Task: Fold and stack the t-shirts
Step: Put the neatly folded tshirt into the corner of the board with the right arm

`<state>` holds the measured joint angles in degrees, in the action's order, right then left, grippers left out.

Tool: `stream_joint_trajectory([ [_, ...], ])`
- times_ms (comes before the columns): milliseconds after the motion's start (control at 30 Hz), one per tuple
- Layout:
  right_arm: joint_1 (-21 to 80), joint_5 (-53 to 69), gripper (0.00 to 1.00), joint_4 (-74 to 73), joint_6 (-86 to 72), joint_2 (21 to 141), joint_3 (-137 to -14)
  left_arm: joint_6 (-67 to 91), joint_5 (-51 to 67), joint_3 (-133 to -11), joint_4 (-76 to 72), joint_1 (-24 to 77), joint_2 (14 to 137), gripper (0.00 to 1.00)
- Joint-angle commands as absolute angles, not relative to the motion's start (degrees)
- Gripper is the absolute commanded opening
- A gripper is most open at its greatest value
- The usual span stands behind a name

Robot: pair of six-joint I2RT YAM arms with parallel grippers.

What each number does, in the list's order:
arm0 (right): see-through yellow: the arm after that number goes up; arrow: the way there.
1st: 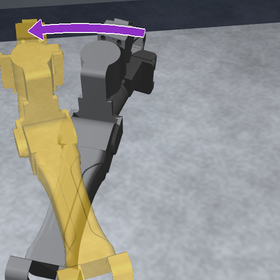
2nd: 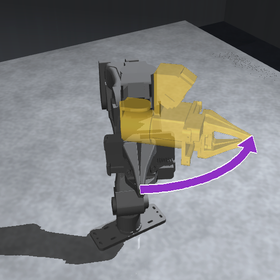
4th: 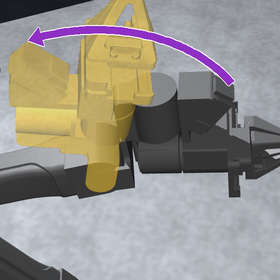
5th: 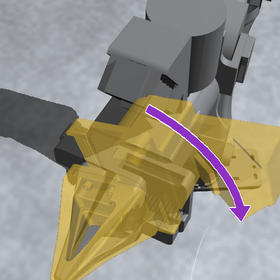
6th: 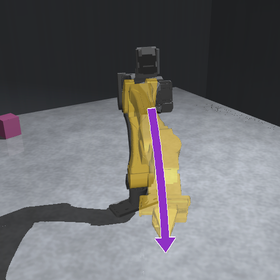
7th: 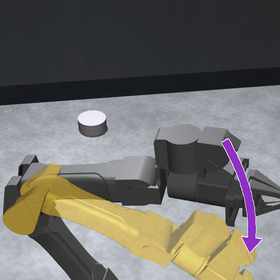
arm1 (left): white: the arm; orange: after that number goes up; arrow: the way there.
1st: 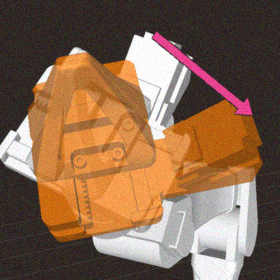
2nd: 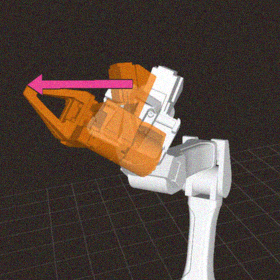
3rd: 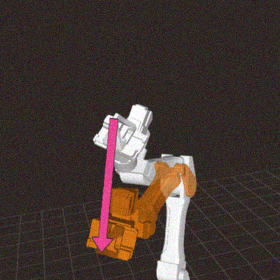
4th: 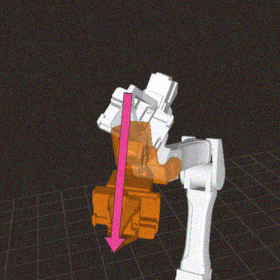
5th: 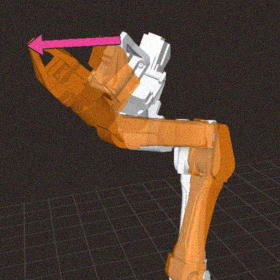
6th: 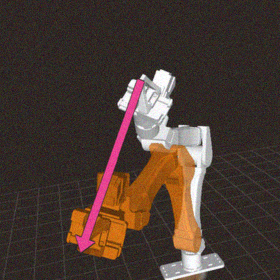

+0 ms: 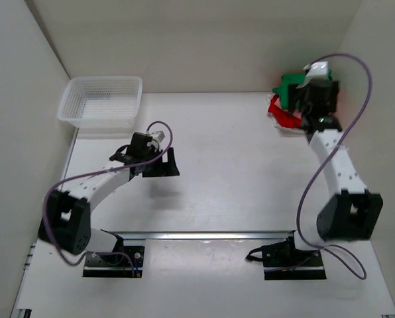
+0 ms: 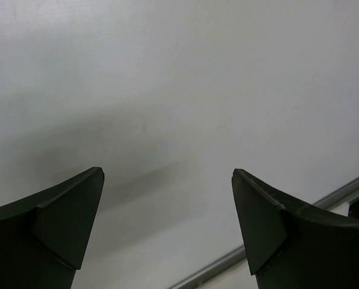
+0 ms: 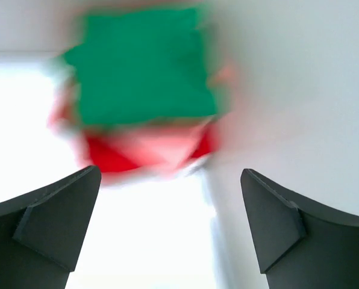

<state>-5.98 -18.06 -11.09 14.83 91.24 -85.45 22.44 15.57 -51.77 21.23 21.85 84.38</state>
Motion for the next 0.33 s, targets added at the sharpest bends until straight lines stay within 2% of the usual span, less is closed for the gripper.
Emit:
stream_joint_trajectory([
  [0, 6.4, -22.1, 0.99, -27.5, 2.1, 77.8, -65.4, 17.9, 12.8, -45.0, 30.8, 22.5, 69.2, 0.99],
  [67, 13.1, -21.5, 1.0, -29.4, -4.8, 69.7, -56.0, 17.5, 11.4, -42.1, 31.7, 23.0, 61.8, 0.98],
  [133, 14.6, -16.2, 0.99, -32.0, -8.6, 63.7, -50.2, 17.0, 13.2, -39.6, 32.9, 22.1, 55.9, 0.98],
  [300, 15.6, -16.2, 0.99, -34.7, -12.5, 54.7, -39.8, 17.0, 12.0, -37.0, 36.8, 22.8, 49.4, 0.99],
])
